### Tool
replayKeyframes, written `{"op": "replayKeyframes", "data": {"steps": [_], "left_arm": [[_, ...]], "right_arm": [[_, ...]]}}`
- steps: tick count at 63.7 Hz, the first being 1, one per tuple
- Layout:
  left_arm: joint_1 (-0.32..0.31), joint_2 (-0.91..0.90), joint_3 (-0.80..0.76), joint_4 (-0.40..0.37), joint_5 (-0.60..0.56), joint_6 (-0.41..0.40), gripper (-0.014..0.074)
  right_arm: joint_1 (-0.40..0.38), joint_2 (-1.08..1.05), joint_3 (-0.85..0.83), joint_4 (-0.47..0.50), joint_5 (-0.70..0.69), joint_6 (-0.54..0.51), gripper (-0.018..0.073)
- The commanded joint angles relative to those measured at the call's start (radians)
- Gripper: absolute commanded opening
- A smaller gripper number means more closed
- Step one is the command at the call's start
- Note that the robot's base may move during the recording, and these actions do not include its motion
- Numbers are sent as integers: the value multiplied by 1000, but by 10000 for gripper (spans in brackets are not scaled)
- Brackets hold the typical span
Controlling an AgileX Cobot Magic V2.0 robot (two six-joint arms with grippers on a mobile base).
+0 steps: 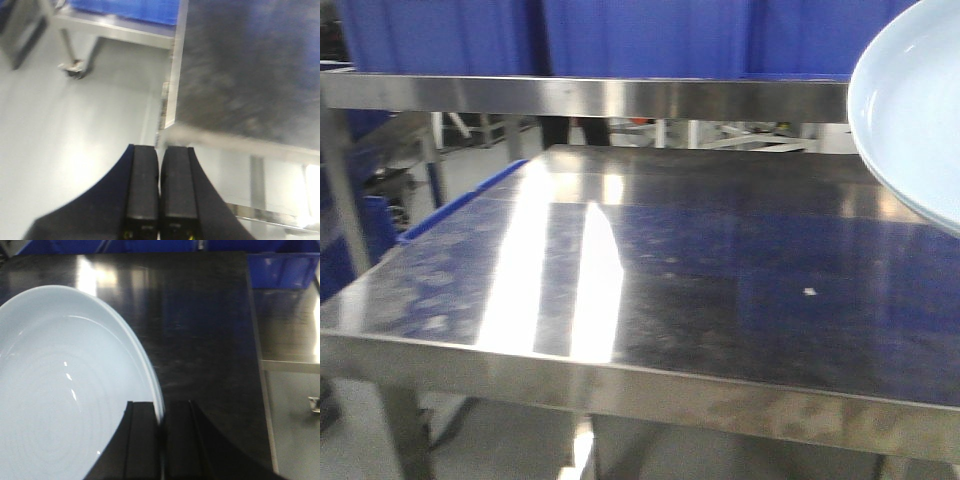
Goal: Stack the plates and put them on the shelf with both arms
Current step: 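Drive the base away from the table holding the plates in the right gripper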
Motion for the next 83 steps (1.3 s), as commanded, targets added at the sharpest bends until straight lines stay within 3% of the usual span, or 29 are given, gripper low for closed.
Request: {"op": "replayKeyframes", "data": {"steps": [1,83], "left_arm": [[1,1,-28,10,-59,-8,88],[1,1,-28,10,-59,-8,88]], "right_arm": [[-5,3,-30,2,-94,-3,49],[-5,3,-30,2,-94,-3,49]]}}
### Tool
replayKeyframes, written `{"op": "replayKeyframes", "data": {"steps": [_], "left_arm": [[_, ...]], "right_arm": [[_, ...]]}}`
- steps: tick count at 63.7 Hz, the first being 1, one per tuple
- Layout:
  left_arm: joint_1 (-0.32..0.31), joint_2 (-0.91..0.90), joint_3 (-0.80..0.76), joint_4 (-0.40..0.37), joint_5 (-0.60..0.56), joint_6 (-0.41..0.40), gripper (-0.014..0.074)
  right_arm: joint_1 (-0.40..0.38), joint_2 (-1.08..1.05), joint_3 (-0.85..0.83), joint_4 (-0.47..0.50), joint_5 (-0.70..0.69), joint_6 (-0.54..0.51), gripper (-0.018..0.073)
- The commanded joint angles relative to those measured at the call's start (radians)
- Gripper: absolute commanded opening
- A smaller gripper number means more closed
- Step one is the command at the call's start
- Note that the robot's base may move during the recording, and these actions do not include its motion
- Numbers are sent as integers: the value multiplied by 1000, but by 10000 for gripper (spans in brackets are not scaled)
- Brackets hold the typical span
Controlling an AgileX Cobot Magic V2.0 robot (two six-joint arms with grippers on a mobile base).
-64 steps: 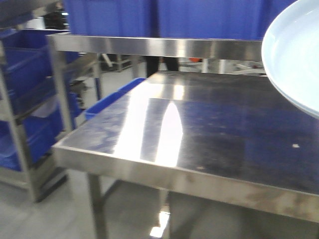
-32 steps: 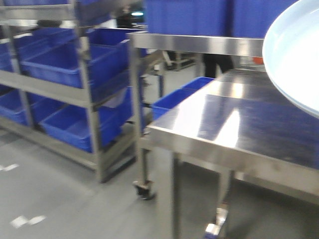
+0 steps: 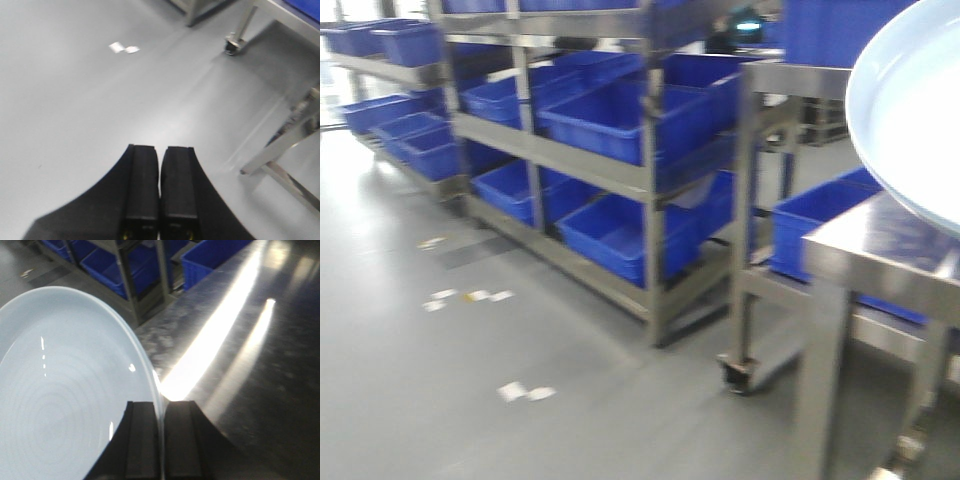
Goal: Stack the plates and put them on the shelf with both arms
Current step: 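Drive the base away from the table holding the plates in the right gripper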
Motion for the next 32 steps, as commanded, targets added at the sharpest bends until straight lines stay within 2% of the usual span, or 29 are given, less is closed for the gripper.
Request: {"op": "replayKeyframes", "data": {"steps": [1,32], "left_arm": [[1,1,-28,10,-59,-8,88],[1,1,-28,10,-59,-8,88]], "right_arm": [[-5,3,-30,-1,-94,-3,49],[-5,3,-30,-1,-94,-3,49]]}}
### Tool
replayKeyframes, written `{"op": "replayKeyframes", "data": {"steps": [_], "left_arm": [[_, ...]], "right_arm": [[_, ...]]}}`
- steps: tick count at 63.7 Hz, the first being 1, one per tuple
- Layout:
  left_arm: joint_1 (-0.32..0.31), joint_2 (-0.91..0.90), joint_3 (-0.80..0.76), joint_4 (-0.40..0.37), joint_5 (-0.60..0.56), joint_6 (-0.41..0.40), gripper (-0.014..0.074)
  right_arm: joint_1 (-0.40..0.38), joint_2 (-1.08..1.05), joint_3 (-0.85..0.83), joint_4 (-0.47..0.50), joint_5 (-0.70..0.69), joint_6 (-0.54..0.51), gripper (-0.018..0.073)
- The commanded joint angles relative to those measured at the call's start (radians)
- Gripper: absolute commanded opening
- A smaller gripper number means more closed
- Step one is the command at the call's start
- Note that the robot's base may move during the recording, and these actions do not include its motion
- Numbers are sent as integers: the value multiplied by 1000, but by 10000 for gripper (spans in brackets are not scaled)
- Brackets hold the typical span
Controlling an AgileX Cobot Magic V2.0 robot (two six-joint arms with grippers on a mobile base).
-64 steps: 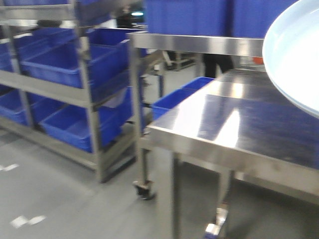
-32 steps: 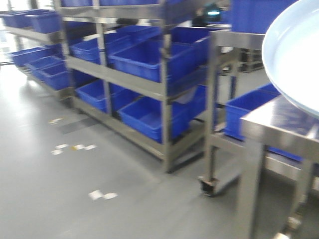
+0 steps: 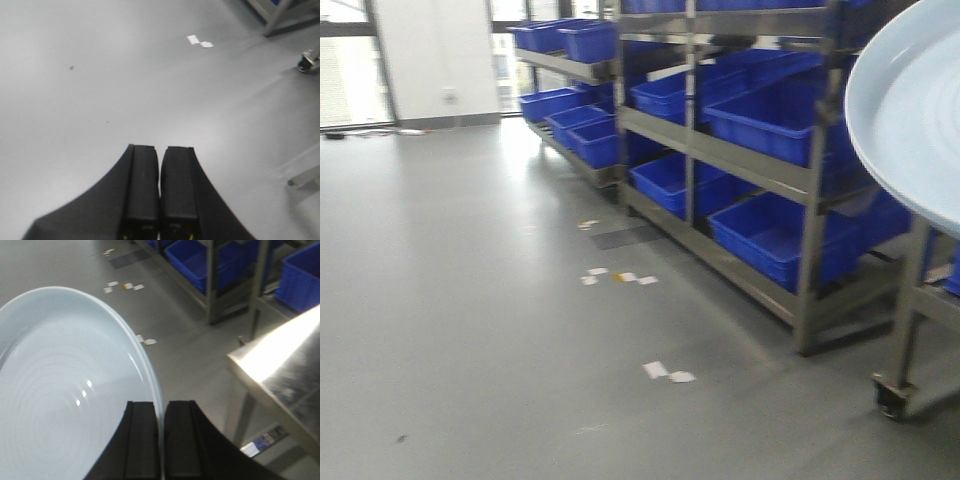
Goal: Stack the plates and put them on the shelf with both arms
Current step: 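Drive the base away from the table holding the plates in the right gripper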
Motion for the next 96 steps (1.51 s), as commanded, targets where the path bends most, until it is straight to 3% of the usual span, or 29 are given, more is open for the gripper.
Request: {"op": "replayKeyframes", "data": {"steps": [1,96], "left_arm": [[1,1,-28,10,-59,-8,88],[1,1,-28,10,-59,-8,88]], "right_arm": [[-5,3,-30,-1,-94,-3,49],[-5,3,-30,-1,-94,-3,49]]}}
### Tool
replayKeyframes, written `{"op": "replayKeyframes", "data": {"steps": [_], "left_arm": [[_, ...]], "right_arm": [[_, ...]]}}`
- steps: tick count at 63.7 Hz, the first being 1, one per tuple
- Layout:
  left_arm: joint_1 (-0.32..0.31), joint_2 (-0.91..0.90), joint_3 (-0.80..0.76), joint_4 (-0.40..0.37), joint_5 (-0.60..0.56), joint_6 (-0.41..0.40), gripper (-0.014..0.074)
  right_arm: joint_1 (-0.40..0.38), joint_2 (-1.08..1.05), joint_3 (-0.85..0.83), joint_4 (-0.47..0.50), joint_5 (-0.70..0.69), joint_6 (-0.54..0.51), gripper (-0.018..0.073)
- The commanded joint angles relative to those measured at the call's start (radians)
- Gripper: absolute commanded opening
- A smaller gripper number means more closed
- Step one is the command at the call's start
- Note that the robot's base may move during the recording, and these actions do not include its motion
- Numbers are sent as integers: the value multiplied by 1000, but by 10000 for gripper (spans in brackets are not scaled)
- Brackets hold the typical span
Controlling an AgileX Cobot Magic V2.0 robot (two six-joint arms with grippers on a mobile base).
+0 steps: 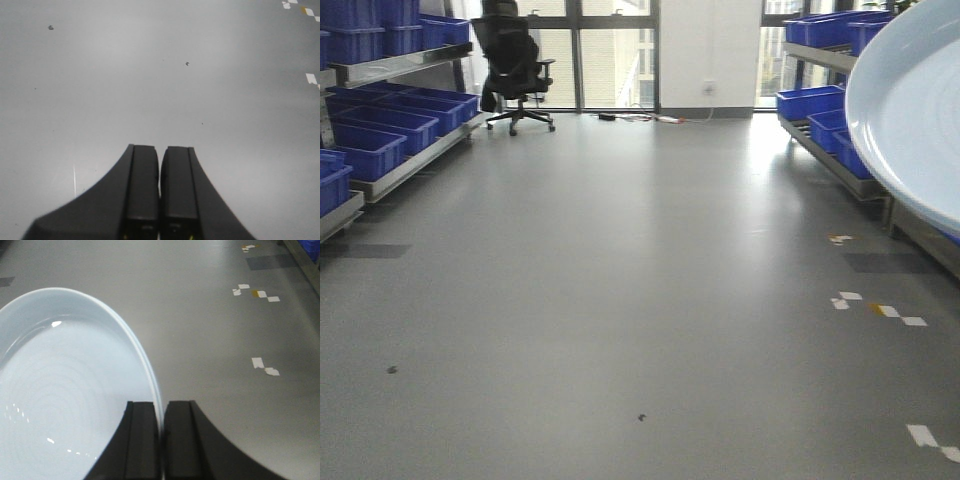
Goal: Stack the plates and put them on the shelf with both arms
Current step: 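Drive the base away from the table holding the plates in the right gripper, then drive the base up to the rack of blue bins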
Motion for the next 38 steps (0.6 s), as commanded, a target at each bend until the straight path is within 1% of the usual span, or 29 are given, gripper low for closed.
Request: {"op": "replayKeyframes", "data": {"steps": [1,38], "left_arm": [[1,1,-28,10,-61,-8,88],[1,1,-28,10,-61,-8,88]], "right_arm": [[-5,3,-30,-1,-94,-3,49],[-5,3,-30,-1,-94,-3,49]]}}
